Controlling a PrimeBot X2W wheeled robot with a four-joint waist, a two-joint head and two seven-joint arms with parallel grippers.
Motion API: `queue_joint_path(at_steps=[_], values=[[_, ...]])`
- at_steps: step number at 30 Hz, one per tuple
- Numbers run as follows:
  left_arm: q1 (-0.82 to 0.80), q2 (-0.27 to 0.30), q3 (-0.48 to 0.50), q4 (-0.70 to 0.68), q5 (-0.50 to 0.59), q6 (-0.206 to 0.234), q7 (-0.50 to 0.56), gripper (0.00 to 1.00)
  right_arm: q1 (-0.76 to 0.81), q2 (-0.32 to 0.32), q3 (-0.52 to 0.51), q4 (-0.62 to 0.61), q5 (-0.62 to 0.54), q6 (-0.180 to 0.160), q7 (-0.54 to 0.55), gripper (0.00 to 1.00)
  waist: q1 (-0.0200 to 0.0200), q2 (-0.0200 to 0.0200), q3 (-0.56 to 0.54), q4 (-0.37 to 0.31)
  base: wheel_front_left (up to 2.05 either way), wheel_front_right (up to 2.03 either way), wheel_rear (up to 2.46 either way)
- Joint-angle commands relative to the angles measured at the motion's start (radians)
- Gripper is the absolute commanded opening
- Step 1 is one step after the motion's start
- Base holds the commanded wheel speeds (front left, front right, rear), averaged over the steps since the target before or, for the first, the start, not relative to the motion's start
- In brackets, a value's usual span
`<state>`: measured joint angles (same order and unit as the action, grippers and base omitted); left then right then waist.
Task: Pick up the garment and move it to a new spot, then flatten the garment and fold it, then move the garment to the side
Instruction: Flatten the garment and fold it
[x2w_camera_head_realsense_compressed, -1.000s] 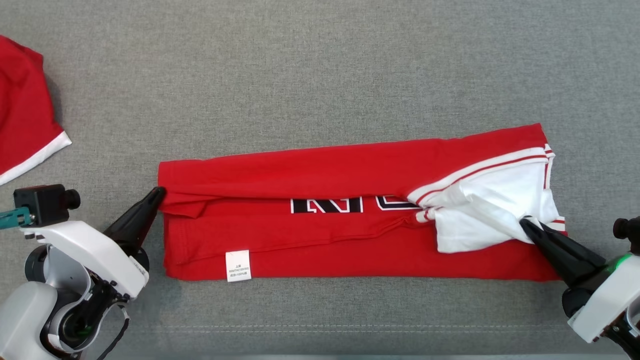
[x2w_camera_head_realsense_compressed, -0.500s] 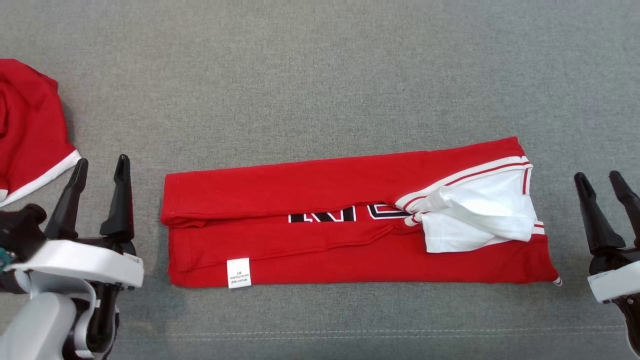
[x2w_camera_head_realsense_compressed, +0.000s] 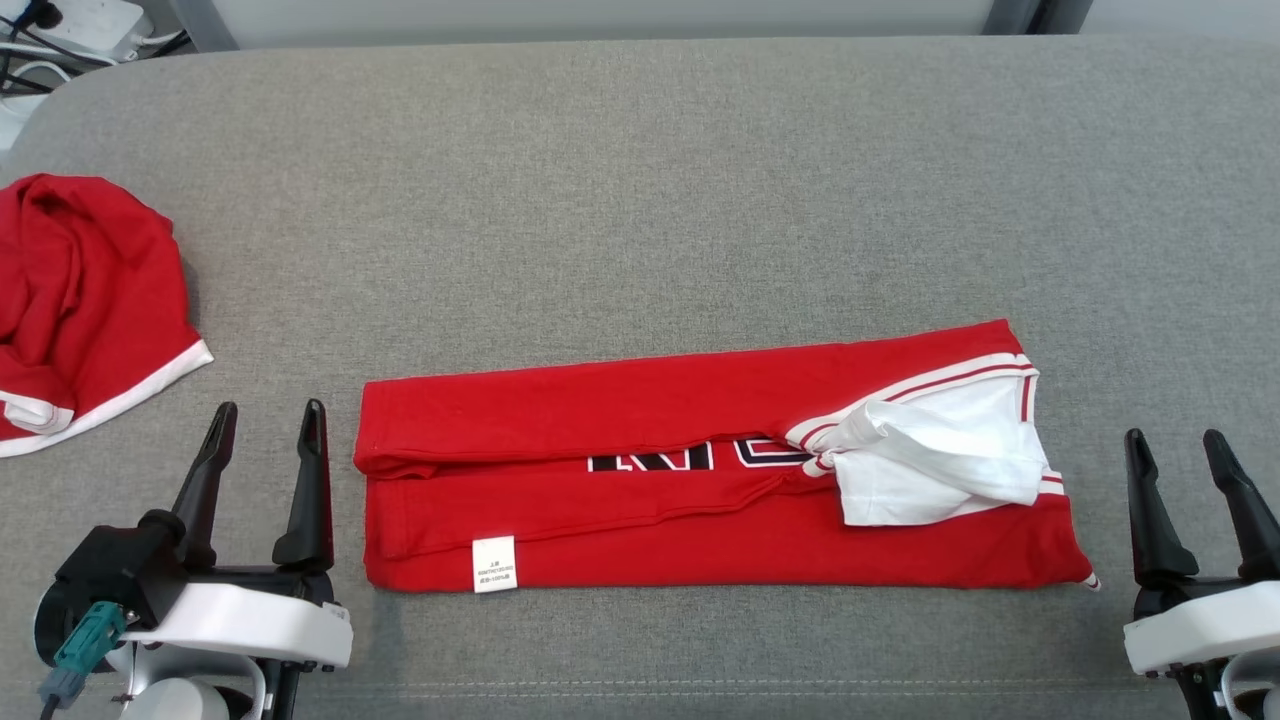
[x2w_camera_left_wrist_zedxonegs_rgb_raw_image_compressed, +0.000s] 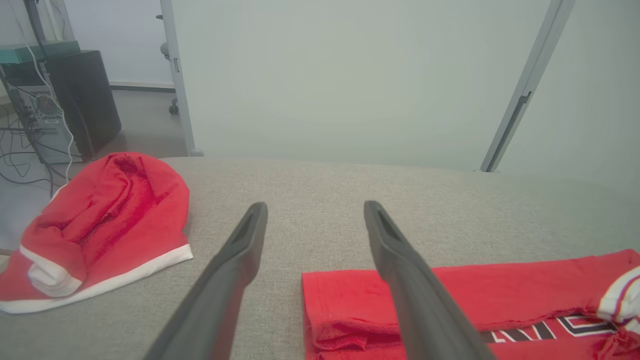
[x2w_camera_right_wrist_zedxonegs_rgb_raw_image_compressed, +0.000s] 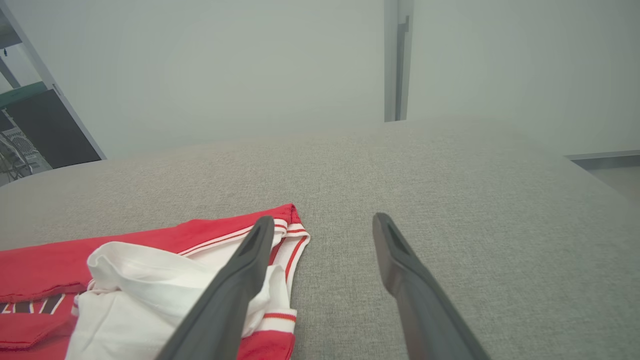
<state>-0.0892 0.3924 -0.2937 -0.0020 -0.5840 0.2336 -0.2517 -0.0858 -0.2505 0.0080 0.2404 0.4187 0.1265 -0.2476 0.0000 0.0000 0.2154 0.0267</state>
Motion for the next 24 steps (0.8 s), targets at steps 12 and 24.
queue_joint_path(at_steps=[12,24], values=[[-0.004,-0.019,0.092,0.033,0.095,-0.075,-0.010,1.00,0.037,-0.010,-0.011,0.008,0.002,0.004,0.013,1.00,0.0000,0.0000,-0.046,0.020,0.00,0.00,0.00],[-0.054,-0.055,0.069,0.046,0.148,-0.121,-0.010,1.00,-0.015,-0.074,0.010,0.078,0.075,0.004,0.165,1.00,0.0000,0.0000,-0.050,0.117,0.00,0.00,0.00]])
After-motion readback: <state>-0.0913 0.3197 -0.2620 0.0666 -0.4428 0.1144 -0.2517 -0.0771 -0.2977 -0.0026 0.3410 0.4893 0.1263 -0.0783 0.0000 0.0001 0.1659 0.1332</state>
